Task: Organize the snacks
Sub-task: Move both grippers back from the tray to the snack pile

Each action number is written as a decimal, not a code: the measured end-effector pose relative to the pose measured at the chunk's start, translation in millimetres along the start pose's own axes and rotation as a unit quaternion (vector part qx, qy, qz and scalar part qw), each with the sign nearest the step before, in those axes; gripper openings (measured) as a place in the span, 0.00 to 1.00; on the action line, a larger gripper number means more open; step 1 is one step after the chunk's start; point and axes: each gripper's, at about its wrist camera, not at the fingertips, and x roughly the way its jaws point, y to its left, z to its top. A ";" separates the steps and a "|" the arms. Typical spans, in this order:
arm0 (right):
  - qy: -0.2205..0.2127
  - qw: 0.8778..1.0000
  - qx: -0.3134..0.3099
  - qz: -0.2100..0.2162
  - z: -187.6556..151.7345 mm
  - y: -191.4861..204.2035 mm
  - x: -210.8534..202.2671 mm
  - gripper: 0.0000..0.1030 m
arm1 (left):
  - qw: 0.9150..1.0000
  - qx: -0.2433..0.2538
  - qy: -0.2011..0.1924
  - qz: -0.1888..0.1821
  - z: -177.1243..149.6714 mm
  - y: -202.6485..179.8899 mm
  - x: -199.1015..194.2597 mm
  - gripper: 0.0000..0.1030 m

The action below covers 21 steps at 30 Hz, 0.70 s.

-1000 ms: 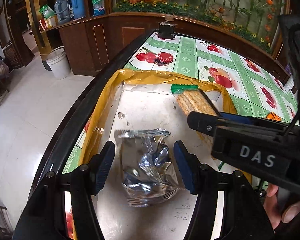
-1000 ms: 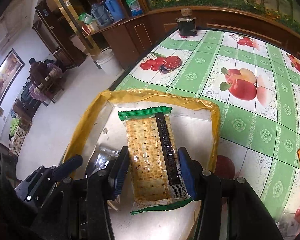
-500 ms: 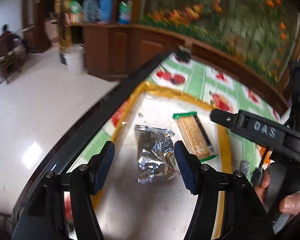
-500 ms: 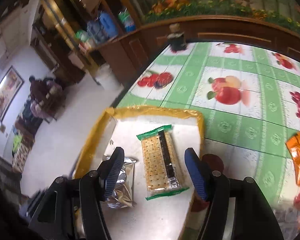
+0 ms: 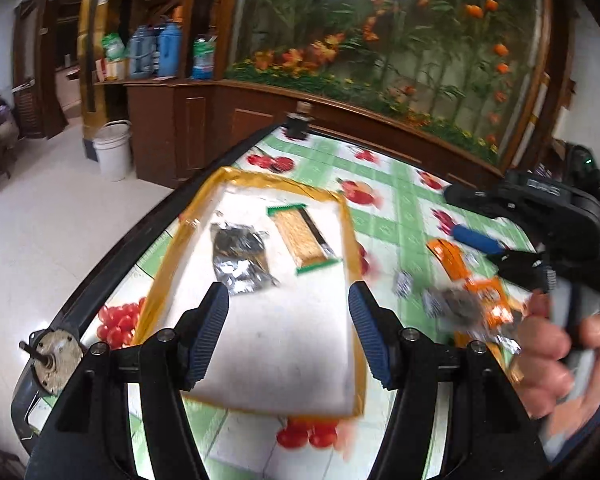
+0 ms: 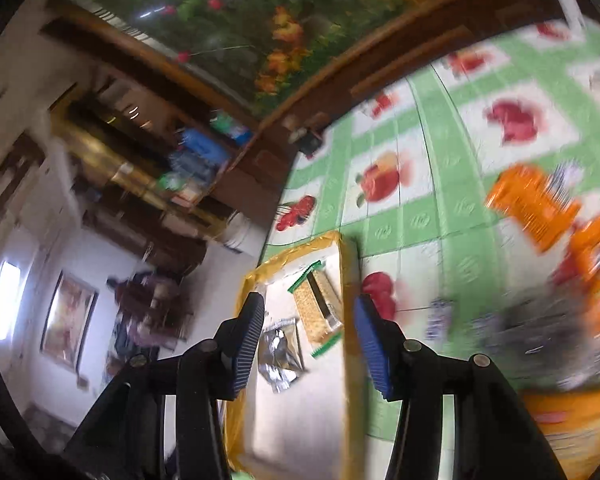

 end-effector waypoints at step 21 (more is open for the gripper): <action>-0.014 0.992 -0.064 -0.107 -47.5 -159.2 -152.3 0.59 | 0.973 0.141 0.116 -0.139 -74.1 -135.1 30.9 0.67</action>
